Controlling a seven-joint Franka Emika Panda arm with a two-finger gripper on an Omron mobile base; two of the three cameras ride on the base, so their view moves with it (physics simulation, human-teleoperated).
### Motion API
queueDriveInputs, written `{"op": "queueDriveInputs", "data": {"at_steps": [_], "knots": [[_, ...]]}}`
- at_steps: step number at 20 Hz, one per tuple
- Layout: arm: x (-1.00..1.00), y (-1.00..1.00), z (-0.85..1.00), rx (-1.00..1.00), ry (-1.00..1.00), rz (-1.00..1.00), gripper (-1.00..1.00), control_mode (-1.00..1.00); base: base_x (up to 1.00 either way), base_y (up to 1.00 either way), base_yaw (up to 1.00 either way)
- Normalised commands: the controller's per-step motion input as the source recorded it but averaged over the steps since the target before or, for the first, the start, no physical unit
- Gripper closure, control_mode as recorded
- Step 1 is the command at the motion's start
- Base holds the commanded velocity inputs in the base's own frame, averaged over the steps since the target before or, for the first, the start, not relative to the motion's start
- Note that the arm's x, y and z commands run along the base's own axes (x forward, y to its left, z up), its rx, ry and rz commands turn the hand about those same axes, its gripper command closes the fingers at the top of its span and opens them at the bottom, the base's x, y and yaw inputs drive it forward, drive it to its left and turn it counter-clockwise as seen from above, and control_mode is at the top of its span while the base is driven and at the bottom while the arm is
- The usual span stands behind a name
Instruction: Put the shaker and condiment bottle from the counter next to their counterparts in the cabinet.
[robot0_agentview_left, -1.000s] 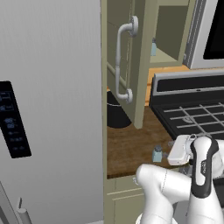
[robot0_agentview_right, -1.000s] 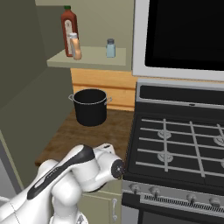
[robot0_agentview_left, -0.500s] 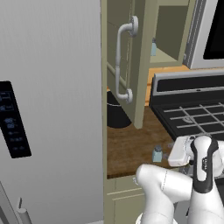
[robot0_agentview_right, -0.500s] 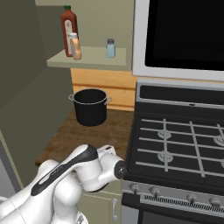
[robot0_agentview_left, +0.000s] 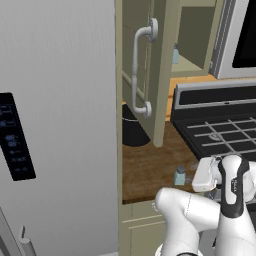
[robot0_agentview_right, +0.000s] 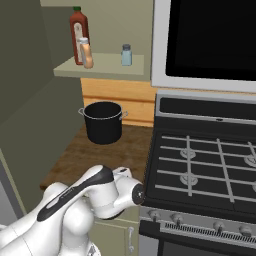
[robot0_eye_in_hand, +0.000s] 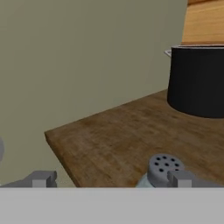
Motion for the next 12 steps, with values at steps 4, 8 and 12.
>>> {"op": "queueDriveInputs", "data": {"at_steps": [4,8,12], "knots": [[0.0,0.23,-0.13,0.0,0.0,0.0,-1.0,-1.0,0.0,0.0,0.0],[0.24,0.01,-0.23,0.0,0.03,0.0,-1.0,-1.0,0.0,0.0,0.0],[0.42,0.0,-0.26,0.0,0.06,0.0,-1.0,-1.0,0.0,0.0,0.0]]}}
